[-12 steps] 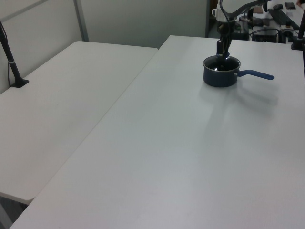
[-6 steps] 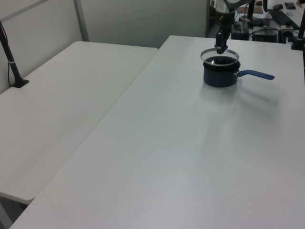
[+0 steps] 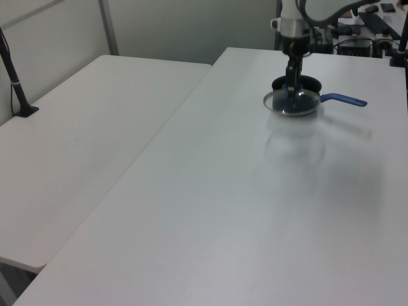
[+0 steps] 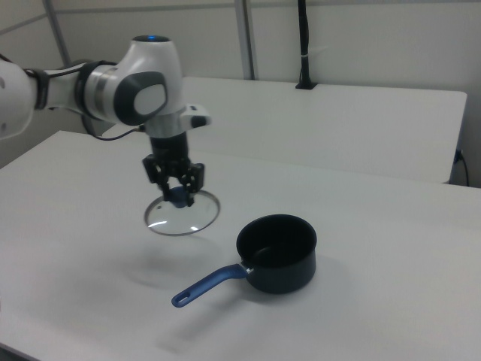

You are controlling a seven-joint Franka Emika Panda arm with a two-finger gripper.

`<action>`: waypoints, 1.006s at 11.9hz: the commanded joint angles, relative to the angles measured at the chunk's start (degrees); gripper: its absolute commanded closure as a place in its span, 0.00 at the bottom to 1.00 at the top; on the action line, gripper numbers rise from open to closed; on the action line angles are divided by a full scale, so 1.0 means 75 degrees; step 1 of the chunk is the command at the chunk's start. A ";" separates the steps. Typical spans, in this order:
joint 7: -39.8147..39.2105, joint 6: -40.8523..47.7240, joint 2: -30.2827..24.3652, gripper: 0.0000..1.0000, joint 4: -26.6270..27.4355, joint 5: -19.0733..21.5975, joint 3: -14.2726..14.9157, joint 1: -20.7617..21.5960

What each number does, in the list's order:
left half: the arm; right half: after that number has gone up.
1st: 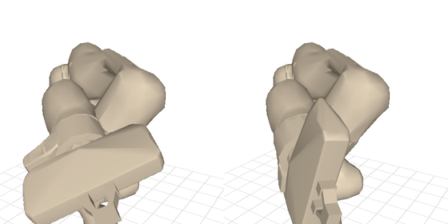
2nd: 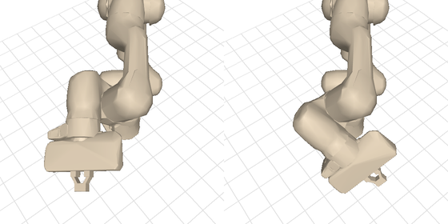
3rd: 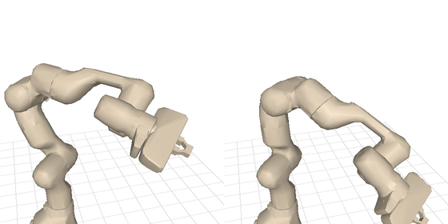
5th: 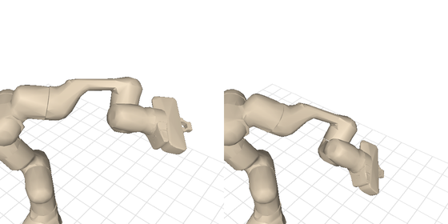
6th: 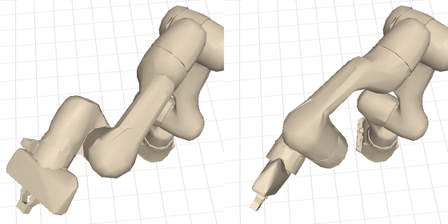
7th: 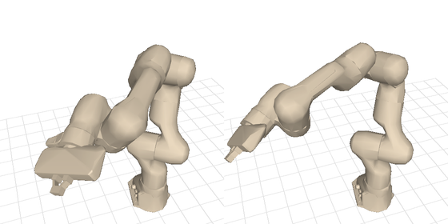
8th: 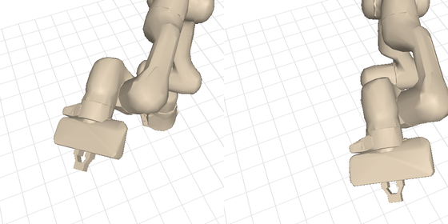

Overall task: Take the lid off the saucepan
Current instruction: 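Carry the lid beside the saucepan and lower it onto the table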

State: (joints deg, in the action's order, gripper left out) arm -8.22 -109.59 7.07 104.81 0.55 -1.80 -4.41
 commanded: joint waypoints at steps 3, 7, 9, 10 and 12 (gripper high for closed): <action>0.0978 -0.0351 -0.0450 0.58 0.1258 -0.0143 0.0005 0.1231; 0.1260 -0.1030 -0.0065 0.58 0.1727 -0.0447 0.0005 0.1502; 0.1413 -0.1547 0.0077 0.58 0.1939 -0.0577 0.0005 0.1479; 0.1413 -0.1665 0.0101 0.58 0.2009 -0.0588 0.0005 0.1444; 0.1425 -0.2016 0.0217 0.57 0.2243 -0.0682 0.0005 0.1467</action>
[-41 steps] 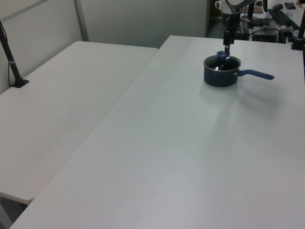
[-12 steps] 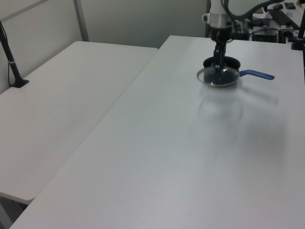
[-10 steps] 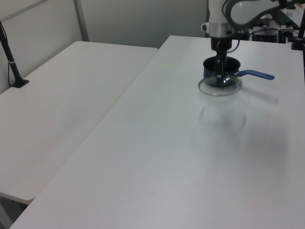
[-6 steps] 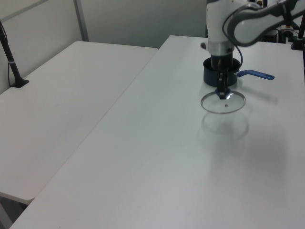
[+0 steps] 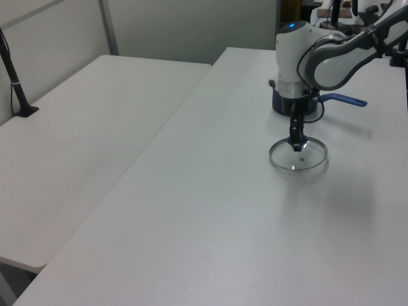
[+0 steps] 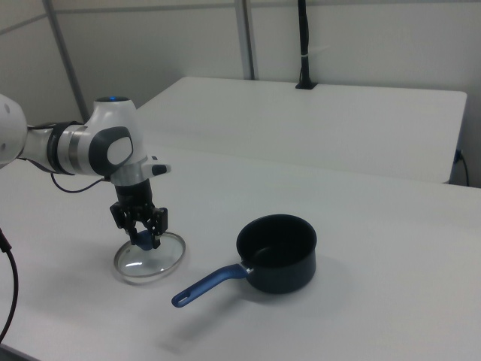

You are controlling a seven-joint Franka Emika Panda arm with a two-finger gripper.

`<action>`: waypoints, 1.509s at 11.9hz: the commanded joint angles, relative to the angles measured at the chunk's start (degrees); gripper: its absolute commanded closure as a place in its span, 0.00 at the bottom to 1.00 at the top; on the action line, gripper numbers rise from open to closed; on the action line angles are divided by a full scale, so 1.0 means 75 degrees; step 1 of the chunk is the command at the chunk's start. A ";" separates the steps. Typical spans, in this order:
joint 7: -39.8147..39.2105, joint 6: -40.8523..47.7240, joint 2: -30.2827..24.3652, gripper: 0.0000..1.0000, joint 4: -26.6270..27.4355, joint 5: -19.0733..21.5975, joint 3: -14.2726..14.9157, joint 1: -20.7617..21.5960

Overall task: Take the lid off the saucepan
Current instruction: 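Carry the lid beside the saucepan and lower it onto the table, then open the gripper, release the lid, and raise the gripper away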

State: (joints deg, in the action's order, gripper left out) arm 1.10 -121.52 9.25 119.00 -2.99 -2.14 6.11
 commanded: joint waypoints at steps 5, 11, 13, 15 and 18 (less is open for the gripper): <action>0.0357 -0.0404 0.0162 0.28 0.0282 -0.0527 0.0063 0.0005; 0.0403 0.2087 -0.0564 0.00 -0.1178 -0.0539 0.0086 0.0029; 0.0404 0.3189 -0.0646 0.00 -0.2244 -0.0539 0.0109 0.0029; 0.0415 0.3498 -0.0950 0.00 -0.2693 -0.0528 0.0156 -0.0006; 0.1210 0.3580 -0.1232 0.00 -0.2939 -0.0516 0.0308 -0.0053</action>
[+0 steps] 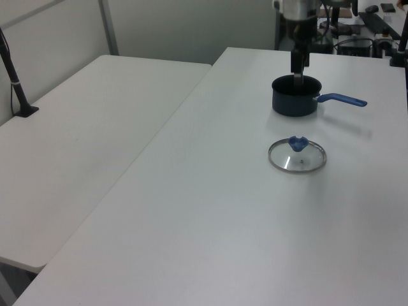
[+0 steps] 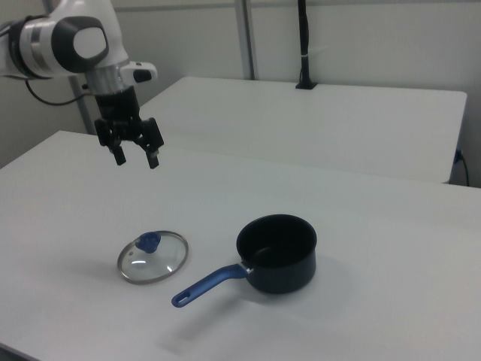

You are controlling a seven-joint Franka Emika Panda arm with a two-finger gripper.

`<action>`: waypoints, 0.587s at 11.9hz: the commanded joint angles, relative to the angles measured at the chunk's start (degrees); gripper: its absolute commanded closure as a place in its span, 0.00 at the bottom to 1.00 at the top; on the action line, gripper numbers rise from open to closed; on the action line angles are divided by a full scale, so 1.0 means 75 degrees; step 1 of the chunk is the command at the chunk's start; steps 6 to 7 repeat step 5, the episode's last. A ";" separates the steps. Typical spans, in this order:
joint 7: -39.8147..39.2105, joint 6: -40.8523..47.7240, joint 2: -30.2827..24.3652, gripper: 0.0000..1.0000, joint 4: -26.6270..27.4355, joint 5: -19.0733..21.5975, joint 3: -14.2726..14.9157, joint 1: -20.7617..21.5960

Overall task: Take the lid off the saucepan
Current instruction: 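Open the gripper, release the lid, and raise the gripper away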

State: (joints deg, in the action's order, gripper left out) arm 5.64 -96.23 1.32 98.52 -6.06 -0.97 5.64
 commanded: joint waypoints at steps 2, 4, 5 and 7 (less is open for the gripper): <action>0.0561 0.0327 -0.0257 0.00 -0.0245 -0.0118 0.0444 0.0010; 0.0561 0.0350 -0.0328 0.00 -0.0373 -0.0106 0.0527 -0.0002; 0.0561 0.0362 -0.0340 0.00 -0.0397 -0.0095 0.0527 -0.0025; 0.0561 0.0362 -0.0340 0.00 -0.0397 -0.0095 0.0527 -0.0025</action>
